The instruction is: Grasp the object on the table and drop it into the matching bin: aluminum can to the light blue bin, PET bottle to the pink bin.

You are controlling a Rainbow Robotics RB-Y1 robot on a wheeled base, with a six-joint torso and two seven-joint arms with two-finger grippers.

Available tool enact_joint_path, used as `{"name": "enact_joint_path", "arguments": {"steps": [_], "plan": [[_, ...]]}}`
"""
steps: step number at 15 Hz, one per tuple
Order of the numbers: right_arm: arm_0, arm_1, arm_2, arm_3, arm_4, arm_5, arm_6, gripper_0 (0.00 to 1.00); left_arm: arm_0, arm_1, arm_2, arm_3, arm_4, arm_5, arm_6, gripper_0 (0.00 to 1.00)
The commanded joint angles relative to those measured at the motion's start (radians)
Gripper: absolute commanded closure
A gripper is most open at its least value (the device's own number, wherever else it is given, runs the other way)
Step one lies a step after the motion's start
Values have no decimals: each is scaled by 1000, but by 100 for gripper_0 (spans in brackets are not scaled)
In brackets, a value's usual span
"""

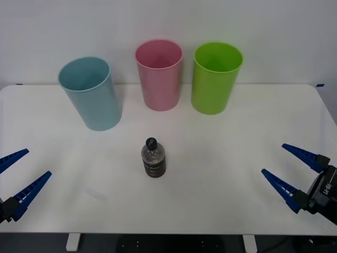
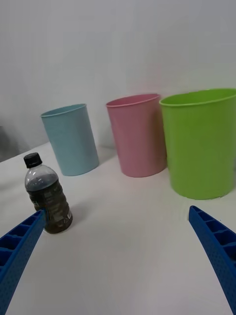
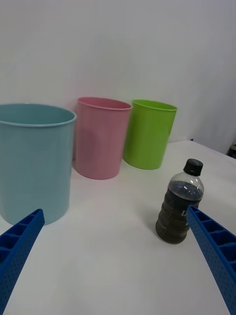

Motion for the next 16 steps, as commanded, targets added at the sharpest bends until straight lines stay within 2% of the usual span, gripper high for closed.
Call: {"name": "enact_joint_path", "arguments": {"steps": [1, 4, 6, 8, 16], "plan": [[-41, 1, 39, 19, 37, 0, 27, 0, 0, 0, 0, 0, 0, 0, 0, 0], [-74, 1, 62, 40, 81, -3, 57, 0, 0, 0, 0, 0, 0, 0, 0, 0], [-96, 1, 85, 66, 83, -9, 85, 0, 0, 0, 0, 0, 0, 0, 0, 0], [-139, 1, 116, 118, 83, -17, 168, 0, 0, 0, 0, 0, 0, 0, 0, 0], [-291, 0, 274, 279, 110, 6, 188, 0, 0, 0, 0, 0, 0, 0, 0, 0]]}}
